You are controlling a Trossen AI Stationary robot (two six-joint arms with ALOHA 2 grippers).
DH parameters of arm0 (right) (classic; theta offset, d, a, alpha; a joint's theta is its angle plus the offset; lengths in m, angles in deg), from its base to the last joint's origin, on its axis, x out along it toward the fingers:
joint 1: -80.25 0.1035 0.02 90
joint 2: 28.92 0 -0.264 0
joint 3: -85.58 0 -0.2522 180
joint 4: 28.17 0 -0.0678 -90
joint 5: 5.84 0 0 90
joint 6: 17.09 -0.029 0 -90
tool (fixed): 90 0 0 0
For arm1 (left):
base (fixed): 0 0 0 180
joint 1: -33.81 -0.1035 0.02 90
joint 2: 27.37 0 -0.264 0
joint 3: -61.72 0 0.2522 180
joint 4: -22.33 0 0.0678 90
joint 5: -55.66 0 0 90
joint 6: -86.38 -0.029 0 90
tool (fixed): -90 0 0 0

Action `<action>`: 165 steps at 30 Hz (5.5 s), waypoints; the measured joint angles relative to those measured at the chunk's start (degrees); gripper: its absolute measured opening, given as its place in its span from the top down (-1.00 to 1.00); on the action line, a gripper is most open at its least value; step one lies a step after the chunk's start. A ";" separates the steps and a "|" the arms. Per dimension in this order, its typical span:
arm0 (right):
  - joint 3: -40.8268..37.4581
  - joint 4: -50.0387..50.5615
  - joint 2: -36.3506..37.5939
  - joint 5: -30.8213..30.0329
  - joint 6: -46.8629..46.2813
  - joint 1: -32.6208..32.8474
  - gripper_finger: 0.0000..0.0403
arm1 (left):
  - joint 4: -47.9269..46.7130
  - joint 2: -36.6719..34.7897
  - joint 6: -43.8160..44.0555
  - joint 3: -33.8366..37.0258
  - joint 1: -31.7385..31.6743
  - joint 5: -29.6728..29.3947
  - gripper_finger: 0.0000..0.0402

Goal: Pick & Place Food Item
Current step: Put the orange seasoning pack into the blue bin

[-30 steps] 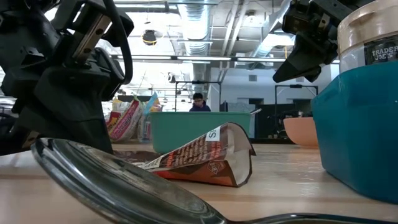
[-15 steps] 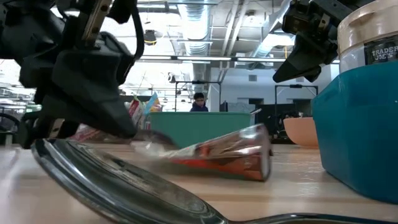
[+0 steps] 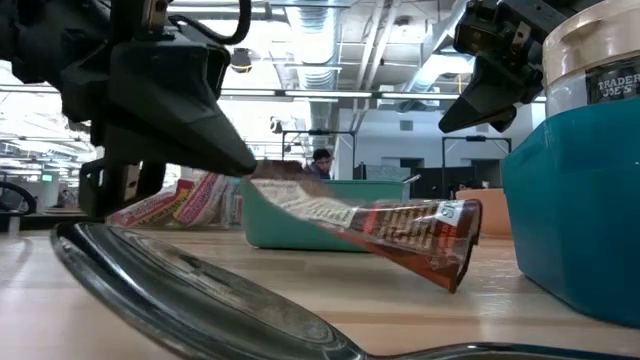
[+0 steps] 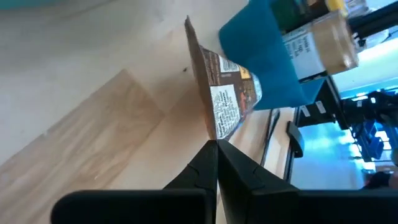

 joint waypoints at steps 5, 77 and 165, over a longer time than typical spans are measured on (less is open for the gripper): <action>0.00 -0.01 0.00 0.01 0.00 0.00 1.00 | 2.33 -0.13 -5.11 0.00 0.00 -0.50 1.00; 0.00 -2.82 0.00 0.16 4.24 3.11 1.00 | 11.50 -7.85 -52.06 -0.04 -11.26 20.05 1.00; 1.01 -26.67 -7.10 34.72 30.94 -9.44 1.00 | 14.23 -7.82 -65.79 -3.43 -21.81 43.06 1.00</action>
